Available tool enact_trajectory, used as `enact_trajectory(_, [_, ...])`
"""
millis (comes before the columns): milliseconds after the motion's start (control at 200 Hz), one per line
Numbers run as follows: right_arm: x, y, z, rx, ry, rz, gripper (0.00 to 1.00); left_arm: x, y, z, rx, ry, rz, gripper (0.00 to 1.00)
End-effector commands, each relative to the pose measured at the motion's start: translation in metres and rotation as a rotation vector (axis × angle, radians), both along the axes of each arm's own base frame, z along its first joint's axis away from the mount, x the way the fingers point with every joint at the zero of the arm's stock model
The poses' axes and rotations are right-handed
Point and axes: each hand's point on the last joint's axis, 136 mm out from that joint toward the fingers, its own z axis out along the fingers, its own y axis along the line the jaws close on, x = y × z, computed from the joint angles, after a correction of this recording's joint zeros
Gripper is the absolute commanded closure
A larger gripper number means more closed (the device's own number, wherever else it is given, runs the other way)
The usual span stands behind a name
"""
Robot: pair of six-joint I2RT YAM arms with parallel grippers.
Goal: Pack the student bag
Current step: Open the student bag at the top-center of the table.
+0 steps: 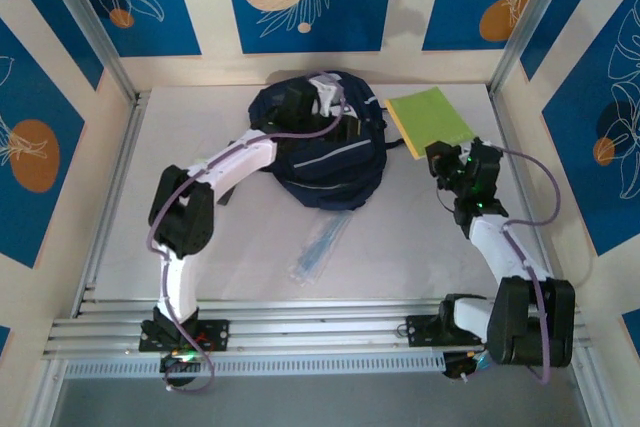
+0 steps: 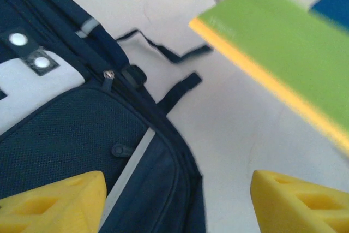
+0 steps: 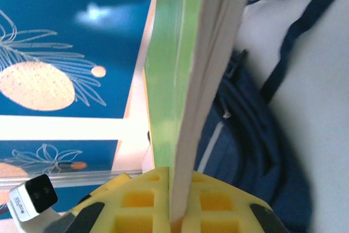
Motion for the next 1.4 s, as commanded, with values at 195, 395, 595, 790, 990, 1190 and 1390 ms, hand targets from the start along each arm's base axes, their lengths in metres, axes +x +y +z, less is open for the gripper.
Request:
enact_trajectory(195, [-0.038, -0.044, -0.003, -0.02, 0.007, -0.042, 1.0, -0.014, 0.007, -0.103, 0.47, 0.052, -0.191, 0.1])
enact_trajectory(395, [-0.045, -0.054, -0.006, 0.002, 0.006, -0.054, 1.0, -0.01, 0.022, -0.149, 0.635, 0.122, -0.182, 0.06])
enact_trajectory(595, [-0.045, -0.057, -0.007, 0.012, 0.008, -0.059, 1.0, -0.023, 0.037, -0.196, 0.791, 0.228, -0.225, 0.09])
enact_trajectory(790, [-0.045, -0.058, -0.004, 0.019, 0.002, -0.059, 1.0, -0.029, 0.038, -0.209, 0.819, 0.244, -0.238, 0.97])
enact_trajectory(990, [-0.052, -0.069, 0.004, -0.037, -0.01, -0.099, 1.0, -0.032, 0.003, -0.13, 0.523, 0.24, -0.252, 1.0])
enact_trajectory(1190, [-0.065, -0.071, 0.011, -0.164, 0.026, -0.093, 1.0, -0.017, -0.007, -0.01, 0.153, 0.205, -0.203, 1.0])
enact_trajectory(1390, [-0.069, -0.042, -0.004, -0.09, 0.052, 0.006, 1.0, 0.007, 0.002, 0.064, -0.032, 0.15, -0.178, 1.0])
